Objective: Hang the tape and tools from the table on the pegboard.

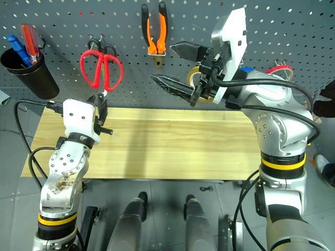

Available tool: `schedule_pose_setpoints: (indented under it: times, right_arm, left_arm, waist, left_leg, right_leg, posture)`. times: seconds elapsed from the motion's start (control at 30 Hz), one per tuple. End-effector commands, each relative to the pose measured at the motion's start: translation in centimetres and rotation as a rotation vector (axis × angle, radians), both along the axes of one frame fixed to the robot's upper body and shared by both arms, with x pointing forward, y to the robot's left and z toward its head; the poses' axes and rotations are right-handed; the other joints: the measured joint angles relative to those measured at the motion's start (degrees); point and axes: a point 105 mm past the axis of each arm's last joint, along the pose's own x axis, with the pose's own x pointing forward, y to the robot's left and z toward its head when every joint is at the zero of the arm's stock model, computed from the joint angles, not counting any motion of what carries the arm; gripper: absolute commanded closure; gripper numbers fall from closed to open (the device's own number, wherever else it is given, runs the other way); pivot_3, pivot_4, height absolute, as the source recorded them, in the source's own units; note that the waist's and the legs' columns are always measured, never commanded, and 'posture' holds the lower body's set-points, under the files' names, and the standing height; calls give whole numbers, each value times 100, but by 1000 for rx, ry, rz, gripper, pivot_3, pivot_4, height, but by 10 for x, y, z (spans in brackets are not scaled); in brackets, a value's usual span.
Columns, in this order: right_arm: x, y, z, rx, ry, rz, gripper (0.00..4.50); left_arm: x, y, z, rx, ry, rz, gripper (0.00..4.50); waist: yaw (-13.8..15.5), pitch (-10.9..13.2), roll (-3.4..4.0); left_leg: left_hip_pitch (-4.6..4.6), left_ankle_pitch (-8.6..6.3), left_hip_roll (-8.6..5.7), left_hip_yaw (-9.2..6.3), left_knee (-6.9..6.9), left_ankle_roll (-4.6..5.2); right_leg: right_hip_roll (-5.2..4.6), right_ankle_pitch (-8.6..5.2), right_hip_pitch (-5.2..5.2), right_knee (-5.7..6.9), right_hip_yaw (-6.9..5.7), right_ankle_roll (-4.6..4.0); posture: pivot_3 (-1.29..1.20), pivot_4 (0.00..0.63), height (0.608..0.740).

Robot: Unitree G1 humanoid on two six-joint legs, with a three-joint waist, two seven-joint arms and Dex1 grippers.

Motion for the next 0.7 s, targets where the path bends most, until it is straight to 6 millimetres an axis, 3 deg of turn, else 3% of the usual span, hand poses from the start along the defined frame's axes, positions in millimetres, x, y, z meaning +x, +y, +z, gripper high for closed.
schedule_pose_setpoints:
  times: [0.03,0.13,0.3,0.43,0.57,0.7]
  right_arm:
    - [-10,0,1,-20,-51,21,0]
    - [-9,3,-23,-68,26,25,0]
    - [-11,26,-77,-204,98,38,0]
    - [-20,50,-105,-295,143,99,0]
    - [-21,78,-107,-299,147,135,0]
    - [-19,91,-97,-290,133,151,0]
  left_arm:
    - [-8,13,-6,-13,6,40,1224]
    - [-13,22,-32,-13,86,46,19]
    - [-12,67,-83,-68,296,149,19]
    - [-6,97,-96,-109,383,196,19]
    - [4,133,-98,-123,452,258,19]
    - [14,157,-104,-184,533,287,19]
  waist:
    - [-6,0,0]
    - [0,-2,-1]
    - [-1,-2,0]
    - [-5,-2,0]
    - [-7,-2,-1]
    - [-2,-2,-1]
  left_leg:
    - [0,0,0,0,0,0]
    - [1,0,0,0,-1,0]
    - [7,0,0,0,2,0]
    - [12,12,3,-1,2,2]
    - [18,26,4,-1,2,-6]
    - [21,28,6,-2,0,-7]
  right_leg:
    - [0,0,0,0,0,0]
    - [0,1,0,2,0,-1]
    - [0,1,0,11,0,-3]
    - [4,-15,0,19,0,25]
    - [4,-13,0,26,-1,34]
    - [6,-11,1,28,-1,34]
  posture:
    - [79,330,740]
    - [91,335,740]
    - [110,344,740]
    - [114,356,740]
    - [111,373,740]
    - [104,395,740]
